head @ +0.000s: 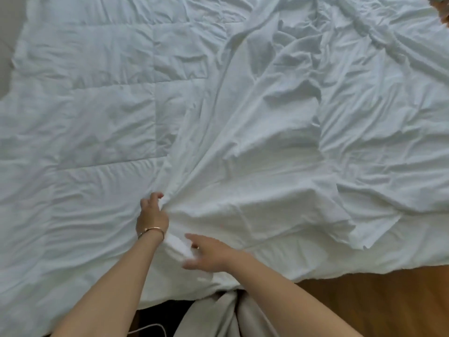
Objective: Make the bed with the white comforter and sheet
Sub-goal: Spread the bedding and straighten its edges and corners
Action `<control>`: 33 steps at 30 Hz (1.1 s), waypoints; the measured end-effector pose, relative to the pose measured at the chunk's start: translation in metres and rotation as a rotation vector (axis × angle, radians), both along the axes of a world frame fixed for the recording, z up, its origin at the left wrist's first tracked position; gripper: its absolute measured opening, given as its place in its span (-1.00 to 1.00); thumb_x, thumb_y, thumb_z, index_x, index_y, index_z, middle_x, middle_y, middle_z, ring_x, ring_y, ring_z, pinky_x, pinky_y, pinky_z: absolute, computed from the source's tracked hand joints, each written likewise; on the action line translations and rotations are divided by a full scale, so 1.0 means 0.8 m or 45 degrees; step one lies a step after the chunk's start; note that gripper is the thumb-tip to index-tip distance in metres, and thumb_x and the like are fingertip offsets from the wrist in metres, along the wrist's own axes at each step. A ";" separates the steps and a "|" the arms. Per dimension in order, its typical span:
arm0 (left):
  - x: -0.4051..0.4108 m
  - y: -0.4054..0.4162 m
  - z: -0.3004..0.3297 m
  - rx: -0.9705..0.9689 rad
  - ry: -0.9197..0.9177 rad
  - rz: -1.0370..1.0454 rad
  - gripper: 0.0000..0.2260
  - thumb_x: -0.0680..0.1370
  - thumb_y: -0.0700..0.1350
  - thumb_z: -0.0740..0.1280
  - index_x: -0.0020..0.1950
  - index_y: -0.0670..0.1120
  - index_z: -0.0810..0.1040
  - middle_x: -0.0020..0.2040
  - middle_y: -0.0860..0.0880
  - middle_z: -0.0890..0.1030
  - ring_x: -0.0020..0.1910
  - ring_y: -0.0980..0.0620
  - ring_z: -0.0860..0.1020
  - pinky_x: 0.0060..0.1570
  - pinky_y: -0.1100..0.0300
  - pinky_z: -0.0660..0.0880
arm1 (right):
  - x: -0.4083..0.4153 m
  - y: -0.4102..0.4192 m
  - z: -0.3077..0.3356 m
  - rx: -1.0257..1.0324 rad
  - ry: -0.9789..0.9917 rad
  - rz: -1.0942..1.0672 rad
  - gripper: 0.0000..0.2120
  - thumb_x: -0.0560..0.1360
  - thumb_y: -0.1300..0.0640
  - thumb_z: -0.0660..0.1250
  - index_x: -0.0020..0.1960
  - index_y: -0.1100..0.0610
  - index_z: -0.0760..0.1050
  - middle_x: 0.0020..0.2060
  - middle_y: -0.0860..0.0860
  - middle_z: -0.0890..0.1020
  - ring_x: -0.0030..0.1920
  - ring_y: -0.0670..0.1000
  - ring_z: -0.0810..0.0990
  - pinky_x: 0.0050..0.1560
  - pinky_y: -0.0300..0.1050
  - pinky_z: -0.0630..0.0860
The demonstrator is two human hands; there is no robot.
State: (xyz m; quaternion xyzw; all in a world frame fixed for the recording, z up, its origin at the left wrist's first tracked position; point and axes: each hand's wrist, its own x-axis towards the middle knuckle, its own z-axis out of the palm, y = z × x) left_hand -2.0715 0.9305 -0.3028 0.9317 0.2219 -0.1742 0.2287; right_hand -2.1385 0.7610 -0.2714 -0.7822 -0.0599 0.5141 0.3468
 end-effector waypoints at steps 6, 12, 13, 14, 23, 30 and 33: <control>0.057 -0.003 -0.005 0.370 0.011 0.318 -0.65 0.55 -0.23 0.22 0.34 -0.06 0.41 0.41 -0.13 0.26 0.33 -0.18 0.30 0.25 -0.04 0.26 | 0.018 -0.121 -0.019 -0.514 -0.795 -0.260 -0.50 0.51 0.11 0.34 0.43 0.12 0.36 0.37 0.08 0.42 0.37 0.15 0.38 0.34 0.00 0.29; 0.033 -0.198 -0.016 -0.001 0.147 -0.351 -0.36 0.56 -0.08 0.23 0.58 -0.05 0.03 0.59 -0.04 -0.15 0.56 -0.05 -0.07 0.48 0.06 0.04 | 0.043 -0.233 -0.034 -1.002 -0.558 -0.810 -0.33 0.53 -0.15 0.30 0.53 -0.06 0.10 0.56 0.06 -0.02 0.52 0.24 -0.01 0.44 0.26 0.02; 0.026 -0.233 -0.016 -0.089 0.150 -0.509 -0.36 0.57 -0.04 0.23 0.58 -0.01 0.01 0.59 -0.04 -0.17 0.56 -0.05 -0.05 0.48 0.06 0.08 | 0.044 -0.255 -0.037 -0.992 -0.448 -0.982 -0.29 0.54 -0.19 0.26 0.56 -0.02 0.03 0.57 0.05 -0.06 0.53 0.23 -0.06 0.45 0.28 0.00; 0.021 -0.266 -0.015 -0.171 0.153 -0.655 -0.37 0.58 0.01 0.23 0.59 0.04 0.00 0.59 -0.03 -0.16 0.56 -0.06 -0.03 0.47 0.05 0.12 | 0.043 -0.278 -0.041 -0.973 -0.373 -1.115 -0.24 0.54 -0.21 0.24 0.58 0.04 -0.02 0.57 0.05 -0.08 0.55 0.20 -0.10 0.46 0.29 -0.02; 0.049 -0.456 0.004 -0.252 0.115 -1.202 -0.48 0.63 0.18 0.10 0.56 0.23 0.01 0.59 0.06 -0.12 0.55 -0.09 -0.12 0.43 -0.10 0.09 | 0.023 -0.389 -0.024 -0.614 -0.129 -1.405 -0.44 0.47 0.09 0.35 0.43 0.08 0.30 0.24 0.05 0.53 0.16 0.12 0.54 -0.02 -0.11 0.44; 0.068 -0.428 0.013 -0.377 0.393 -0.756 -0.13 0.47 -0.12 0.38 0.55 0.20 -0.15 0.56 -0.11 -0.05 0.43 -0.25 0.26 0.29 -0.04 0.37 | 0.003 -0.283 0.001 -0.323 -0.571 -0.421 -0.82 0.52 0.07 0.29 -0.25 -0.02 0.39 -0.34 -0.04 0.49 -0.19 0.11 0.46 0.04 -0.08 0.36; 0.077 -0.350 0.013 -0.554 0.114 -0.574 -0.30 0.49 -0.40 0.17 0.53 0.12 0.14 0.31 -0.18 0.46 0.11 -0.15 0.52 -0.02 0.23 0.39 | -0.015 -0.267 -0.018 -0.339 -0.327 -0.538 -0.48 0.46 -0.16 0.35 0.40 -0.18 0.36 0.23 -0.07 0.42 0.24 0.01 0.42 0.24 -0.05 0.40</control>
